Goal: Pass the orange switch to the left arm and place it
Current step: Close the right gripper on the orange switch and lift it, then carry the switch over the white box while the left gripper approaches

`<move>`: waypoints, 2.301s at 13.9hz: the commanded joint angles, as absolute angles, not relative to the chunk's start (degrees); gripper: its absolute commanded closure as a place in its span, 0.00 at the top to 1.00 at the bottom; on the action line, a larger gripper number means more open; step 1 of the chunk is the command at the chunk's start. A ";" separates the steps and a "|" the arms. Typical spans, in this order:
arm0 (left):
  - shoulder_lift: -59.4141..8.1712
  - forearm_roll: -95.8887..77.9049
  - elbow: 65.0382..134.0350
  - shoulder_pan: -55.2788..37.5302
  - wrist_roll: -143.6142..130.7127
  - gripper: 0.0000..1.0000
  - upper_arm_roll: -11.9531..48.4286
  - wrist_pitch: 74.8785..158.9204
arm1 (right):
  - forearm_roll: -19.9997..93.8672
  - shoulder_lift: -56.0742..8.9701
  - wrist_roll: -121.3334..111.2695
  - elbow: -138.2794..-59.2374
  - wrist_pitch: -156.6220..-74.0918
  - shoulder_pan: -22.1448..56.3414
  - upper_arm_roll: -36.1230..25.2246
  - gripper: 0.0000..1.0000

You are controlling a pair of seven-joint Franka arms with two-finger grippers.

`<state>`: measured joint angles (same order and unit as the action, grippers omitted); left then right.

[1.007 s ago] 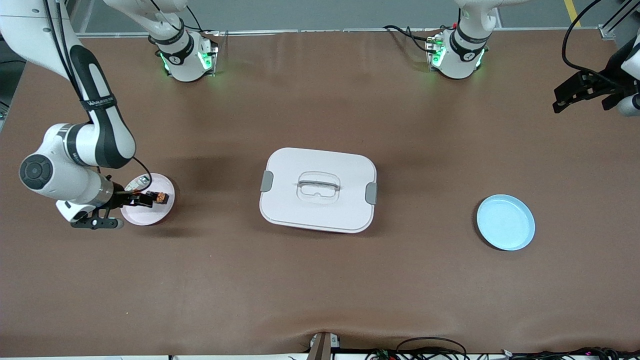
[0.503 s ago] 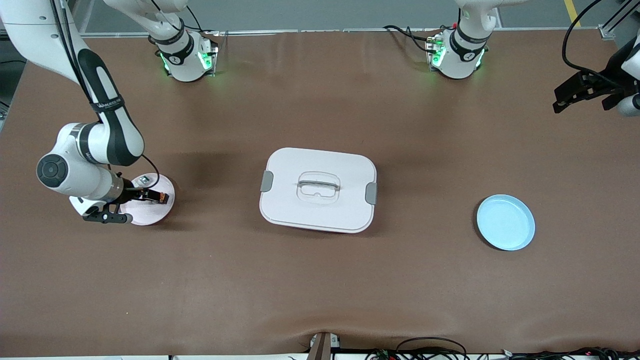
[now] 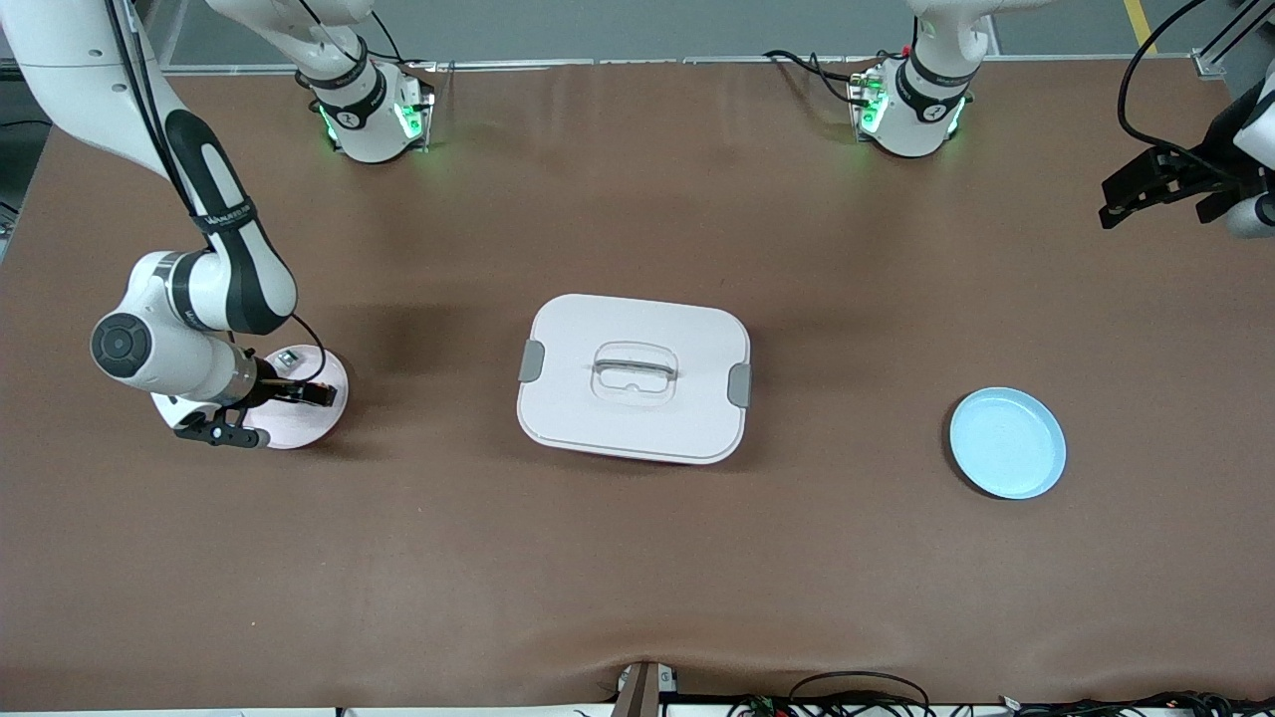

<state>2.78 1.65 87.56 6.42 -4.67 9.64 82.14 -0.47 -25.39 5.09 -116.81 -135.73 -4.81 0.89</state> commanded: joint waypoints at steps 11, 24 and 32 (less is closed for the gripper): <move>1.76 2.37 86.84 6.41 -4.57 1.00 10.20 82.79 | -1.58 -28.30 6.86 -118.30 -137.90 -4.92 0.88 1.00; 2.11 1.58 86.57 6.94 -4.22 1.00 9.58 82.88 | -2.20 -27.69 5.89 -117.69 -135.89 -3.96 0.97 0.24; 2.20 1.67 86.48 6.86 -4.22 1.00 9.67 82.88 | -2.37 -19.34 3.69 -104.80 -108.16 -2.99 1.32 0.26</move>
<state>1.92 1.65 87.03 6.59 -4.66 9.55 83.01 -1.60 -21.12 3.48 -109.25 -116.19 -3.76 0.99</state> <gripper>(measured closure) 0.000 0.273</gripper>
